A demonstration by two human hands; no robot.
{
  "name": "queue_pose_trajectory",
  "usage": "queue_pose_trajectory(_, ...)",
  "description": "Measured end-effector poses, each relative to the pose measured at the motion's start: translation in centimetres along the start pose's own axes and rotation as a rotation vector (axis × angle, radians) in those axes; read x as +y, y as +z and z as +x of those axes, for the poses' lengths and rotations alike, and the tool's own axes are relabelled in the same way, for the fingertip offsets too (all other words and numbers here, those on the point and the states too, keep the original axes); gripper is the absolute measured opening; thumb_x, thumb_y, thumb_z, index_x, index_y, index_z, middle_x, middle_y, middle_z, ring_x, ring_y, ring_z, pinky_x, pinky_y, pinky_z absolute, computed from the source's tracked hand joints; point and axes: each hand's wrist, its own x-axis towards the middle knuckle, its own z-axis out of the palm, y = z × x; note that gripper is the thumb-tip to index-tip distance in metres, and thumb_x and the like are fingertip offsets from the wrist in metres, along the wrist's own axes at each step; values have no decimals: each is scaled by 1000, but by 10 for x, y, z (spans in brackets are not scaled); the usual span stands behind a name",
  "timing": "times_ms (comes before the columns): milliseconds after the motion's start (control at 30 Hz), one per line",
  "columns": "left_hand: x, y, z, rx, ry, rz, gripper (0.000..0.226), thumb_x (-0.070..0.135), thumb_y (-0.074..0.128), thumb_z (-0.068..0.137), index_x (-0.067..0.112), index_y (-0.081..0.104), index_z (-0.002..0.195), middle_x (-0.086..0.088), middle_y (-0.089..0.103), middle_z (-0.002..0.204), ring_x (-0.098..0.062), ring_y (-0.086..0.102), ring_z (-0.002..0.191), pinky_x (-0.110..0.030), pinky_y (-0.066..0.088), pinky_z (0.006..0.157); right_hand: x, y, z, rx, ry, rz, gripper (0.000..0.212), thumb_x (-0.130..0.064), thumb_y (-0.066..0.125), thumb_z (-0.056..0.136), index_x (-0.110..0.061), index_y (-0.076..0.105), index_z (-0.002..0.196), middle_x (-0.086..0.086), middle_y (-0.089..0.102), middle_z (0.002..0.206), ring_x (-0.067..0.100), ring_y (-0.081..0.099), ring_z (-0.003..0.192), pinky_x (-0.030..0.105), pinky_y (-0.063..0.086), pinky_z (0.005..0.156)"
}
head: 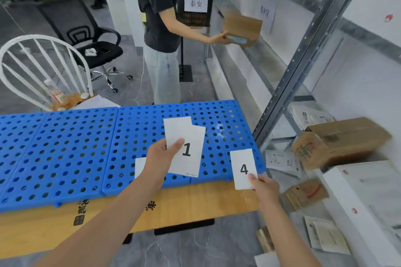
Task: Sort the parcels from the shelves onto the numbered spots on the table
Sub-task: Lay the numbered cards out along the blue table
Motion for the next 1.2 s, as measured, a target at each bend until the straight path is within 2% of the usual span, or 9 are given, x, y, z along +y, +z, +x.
queue_pose_trajectory(100, 4, -3, -2, 11, 25, -9, 14, 30, 68, 87, 18, 70, 94, 4, 76, 87, -17, 72, 84, -28, 56, 68, -23, 29, 11, -81, -21, -37, 8, -14, 69, 86, -7, 67, 84, 7, 68, 83, 22, 64, 78, 42, 58, 80)
queue_pose_trajectory(233, 8, -12, -3, 72, 31, -5, 12, 28, 67, 89, 16, 69, 91, 2, 74, 82, -5, 68, 62, -13, 45, 44, -30, 62, 21, -164, 25, -86, 12, -14, 67, 89, -4, 66, 95, 10, 64, 88, 23, 60, 76, 30, 50, 59)
queue_pose_trajectory(400, -1, -27, 0, 129, 13, 5, 11, 29, 69, 87, 18, 70, 89, 1, 76, 86, -18, 71, 79, -27, 52, 59, -22, 80, 37, -179, 5, -229, 23, -21, 62, 92, 1, 68, 92, 16, 69, 94, 24, 59, 73, 29, 46, 55)
queue_pose_trajectory(467, -7, -30, 0, 148, -2, 13, 12, 30, 69, 87, 18, 70, 90, 2, 75, 85, -16, 71, 78, -24, 52, 58, -19, 84, 40, -165, -48, -328, 31, -32, 60, 92, -3, 65, 84, 18, 69, 97, 28, 61, 80, 33, 49, 62)
queue_pose_trajectory(633, -15, -35, -6, 180, -36, 20, 14, 28, 68, 87, 15, 69, 89, 2, 74, 85, -14, 70, 75, -21, 51, 55, -26, 87, 17, 65, -339, -596, 46, -43, 61, 88, -5, 55, 115, 17, 47, 125, 34, 41, 120, 45, 39, 95)
queue_pose_trajectory(733, -15, -40, -6, 195, -35, -1, 14, 29, 68, 87, 15, 70, 90, 1, 74, 87, -17, 70, 80, -26, 53, 60, -77, 96, -21, -339, -363, -242, 47, -58, 47, 88, -14, 59, 81, 4, 59, 85, 18, 56, 81, 36, 46, 74)
queue_pose_trajectory(900, -5, -71, -13, 245, -10, -77, 9, 28, 69, 87, 20, 69, 91, 2, 74, 88, -17, 70, 79, -28, 56, 59, -146, 136, -113, -974, -326, -31, 46, -52, 46, 95, -12, 67, 100, 7, 73, 89, 18, 70, 84, 35, 59, 82)
queue_pose_trajectory(1000, 1, -114, -16, 307, -3, -140, 19, 30, 72, 84, 17, 71, 98, -4, 74, 96, -26, 70, 90, -47, 58, 78, -152, 175, -163, -930, -510, -165, 29, -36, 65, 89, -11, 63, 102, 12, 69, 98, 21, 68, 87, 28, 58, 75)
queue_pose_trajectory(1200, 14, -220, -31, 364, -19, -231, 20, 37, 57, 94, 20, 67, 89, -5, 72, 90, -25, 69, 82, -41, 58, 67, -156, 253, -243, -745, -616, -224, 35, -31, 70, 86, 2, 59, 83, 14, 64, 79, 17, 59, 69, 31, 45, 60)
